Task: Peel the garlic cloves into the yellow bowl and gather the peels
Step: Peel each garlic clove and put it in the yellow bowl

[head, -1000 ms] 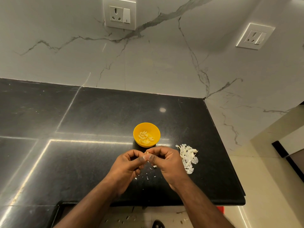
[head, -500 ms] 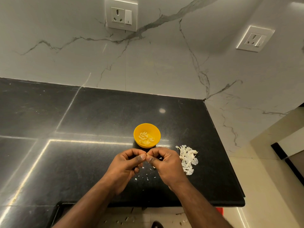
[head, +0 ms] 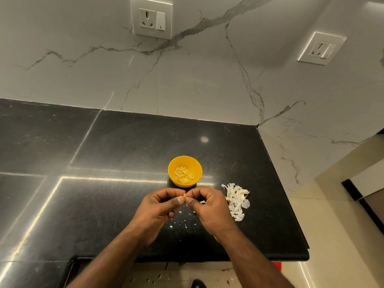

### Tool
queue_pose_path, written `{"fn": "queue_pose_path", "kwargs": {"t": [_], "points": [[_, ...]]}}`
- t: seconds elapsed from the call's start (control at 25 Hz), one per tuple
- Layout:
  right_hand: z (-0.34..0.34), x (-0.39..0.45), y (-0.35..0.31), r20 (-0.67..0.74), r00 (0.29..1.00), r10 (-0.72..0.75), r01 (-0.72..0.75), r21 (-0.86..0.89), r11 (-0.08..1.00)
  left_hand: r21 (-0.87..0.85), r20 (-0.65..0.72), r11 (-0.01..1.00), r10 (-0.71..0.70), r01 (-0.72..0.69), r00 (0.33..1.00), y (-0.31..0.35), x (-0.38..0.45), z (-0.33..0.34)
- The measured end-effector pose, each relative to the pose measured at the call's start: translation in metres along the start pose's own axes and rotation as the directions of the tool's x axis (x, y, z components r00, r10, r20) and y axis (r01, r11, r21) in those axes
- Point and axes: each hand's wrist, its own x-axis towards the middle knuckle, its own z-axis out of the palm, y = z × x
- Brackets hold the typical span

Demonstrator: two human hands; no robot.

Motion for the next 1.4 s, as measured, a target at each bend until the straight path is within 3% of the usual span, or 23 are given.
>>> {"fn": "queue_pose_path", "kwargs": {"t": [0.12,0.4,0.52,0.68,0.8,0.88,1.04,1.2,1.4], "points": [[0.0,0.001,-0.001,0.028,1.0,0.008,-0.009,0.028,1.0,0.001,0.01,1.0,0.006,-0.006,1.0,0.002,0.0,-0.001],[-0.003,0.001,-0.001,0.192,0.974,0.119,-0.17,0.275,0.946,0.022,0.159,0.999,0.033,-0.037,0.987,0.01,-0.005,0.0],[0.001,0.001,-0.001,0.157,0.973,0.171,-0.217,0.357,0.909,0.012,0.146,0.999,0.042,-0.044,0.988,0.011,-0.003,0.003],[0.004,0.004,-0.001,0.013,0.995,0.096,-0.097,0.22,0.971,-0.045,0.053,0.999,0.011,-0.009,0.999,0.008,-0.001,0.005],[0.003,0.004,-0.001,0.015,0.999,0.041,-0.042,0.107,0.993,-0.028,0.035,1.0,0.007,-0.006,0.999,0.006,0.0,0.002],[0.003,0.004,-0.002,0.036,0.997,0.064,-0.069,0.158,0.985,-0.027,0.041,1.0,0.009,-0.008,0.999,0.007,0.0,0.001],[0.001,0.005,-0.003,0.136,0.977,0.163,-0.199,0.322,0.926,-0.032,0.056,0.999,0.007,-0.005,0.998,0.007,0.0,-0.003],[0.003,0.006,-0.003,0.224,0.934,0.278,-0.355,0.495,0.793,-0.111,0.036,0.994,-0.008,0.012,0.999,0.006,0.0,0.003],[0.002,0.006,-0.006,0.255,0.913,0.32,-0.409,0.54,0.736,-0.179,0.006,0.982,-0.062,0.062,0.998,0.004,0.003,0.005]]}}
